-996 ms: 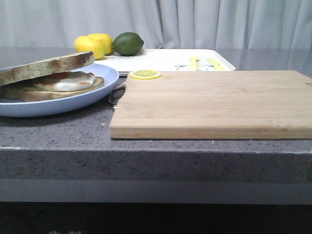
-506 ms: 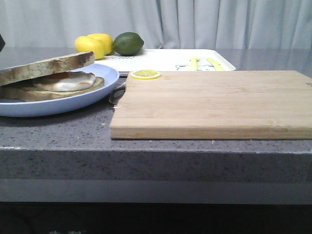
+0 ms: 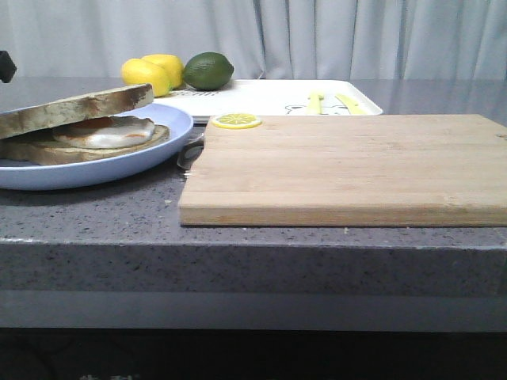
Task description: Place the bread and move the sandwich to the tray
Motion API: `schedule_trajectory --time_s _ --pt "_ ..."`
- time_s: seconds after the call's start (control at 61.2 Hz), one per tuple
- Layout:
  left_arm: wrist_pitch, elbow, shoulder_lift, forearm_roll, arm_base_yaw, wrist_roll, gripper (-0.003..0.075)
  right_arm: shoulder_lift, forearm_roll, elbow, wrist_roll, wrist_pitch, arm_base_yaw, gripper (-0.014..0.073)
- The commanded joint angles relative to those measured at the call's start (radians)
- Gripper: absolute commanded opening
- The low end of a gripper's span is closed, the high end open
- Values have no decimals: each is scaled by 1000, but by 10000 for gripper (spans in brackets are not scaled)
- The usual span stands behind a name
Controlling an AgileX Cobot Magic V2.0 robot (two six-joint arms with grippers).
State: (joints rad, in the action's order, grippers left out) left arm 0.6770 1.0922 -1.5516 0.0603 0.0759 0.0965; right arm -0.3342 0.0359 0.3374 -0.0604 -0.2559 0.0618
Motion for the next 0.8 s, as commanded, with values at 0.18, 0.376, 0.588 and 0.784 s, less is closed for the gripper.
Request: schedule_trajectory --time_s 0.18,0.376,0.588,0.784 --pt "-31 36 28 3 3 0 -20 -4 1 26 1 82 2 -61" --pt "10 99 63 7 -23 0 -20 -4 1 26 1 76 2 -61" --pt "92 209 79 195 -111 -97 -20 -4 1 26 1 75 2 -61" --pt "114 271 74 534 -158 -313 -20 -4 1 26 1 75 2 -61"
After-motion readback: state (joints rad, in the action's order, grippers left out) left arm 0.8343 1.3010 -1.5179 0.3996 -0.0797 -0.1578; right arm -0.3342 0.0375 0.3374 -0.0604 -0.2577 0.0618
